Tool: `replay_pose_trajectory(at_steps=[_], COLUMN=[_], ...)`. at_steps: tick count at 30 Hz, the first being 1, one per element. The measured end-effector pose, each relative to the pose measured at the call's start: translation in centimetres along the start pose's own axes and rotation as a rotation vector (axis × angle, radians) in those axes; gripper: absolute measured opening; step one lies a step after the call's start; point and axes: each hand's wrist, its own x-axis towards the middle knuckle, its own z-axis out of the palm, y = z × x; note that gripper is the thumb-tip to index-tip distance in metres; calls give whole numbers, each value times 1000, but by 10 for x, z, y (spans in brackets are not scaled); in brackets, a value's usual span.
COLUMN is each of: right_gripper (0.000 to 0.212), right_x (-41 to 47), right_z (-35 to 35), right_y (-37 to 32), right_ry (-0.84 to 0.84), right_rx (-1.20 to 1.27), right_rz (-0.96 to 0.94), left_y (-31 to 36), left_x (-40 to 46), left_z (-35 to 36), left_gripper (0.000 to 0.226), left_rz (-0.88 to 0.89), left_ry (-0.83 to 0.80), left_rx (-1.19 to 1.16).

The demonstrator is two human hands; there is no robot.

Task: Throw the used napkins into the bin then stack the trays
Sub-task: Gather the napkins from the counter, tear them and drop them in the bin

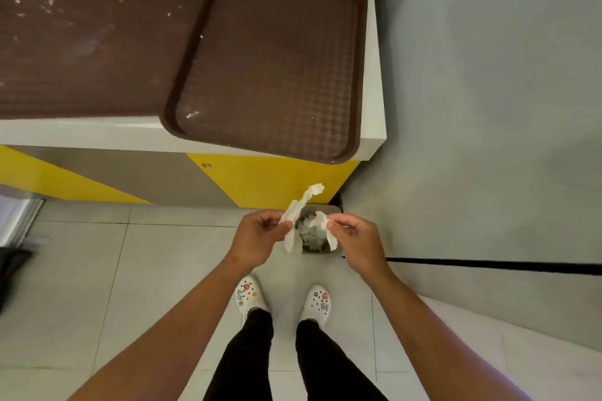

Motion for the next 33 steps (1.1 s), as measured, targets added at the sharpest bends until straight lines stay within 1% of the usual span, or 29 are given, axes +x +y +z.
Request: replay_pose_trajectory(at_steps=[4,9,14,17,19,22,25,26,29,33], right_gripper=[18,11,12,14,15,28,31,30,19,23], right_x=[48,89,115,133,143,150,142,138,124,111], right_z=[12,34,51,58,63,66,66,65,62,54], right_y=[62,128,173,195,208,222,230,232,235,227], right_ry=[61,156,212,243,247,233,207,195,171,176], right_rx=[-98,-103,-74,-72,-73,-126,-123,-120,-44,15], right_rz=[63,161,213,238,252,257,264,262,259,256], left_y=[-53,-116,-169,-195,-205,-213,-221,-221,-211,-196], left_x=[49,108,146,163,174,187,201,204,212,206], left_z=[23,45,51,53,55,61,71,73,81,77], left_gripper=[8,6,12,4,6,4,6,11,28,32], left_rz=[-86,-146,-196,-209,-218,-222,-221,-231,-210,-176], left_ry=[21,46,46,44,42,31,-1,-16,-75,-109], left_rx=[35,93,171,235,253,270,310,303,291,287])
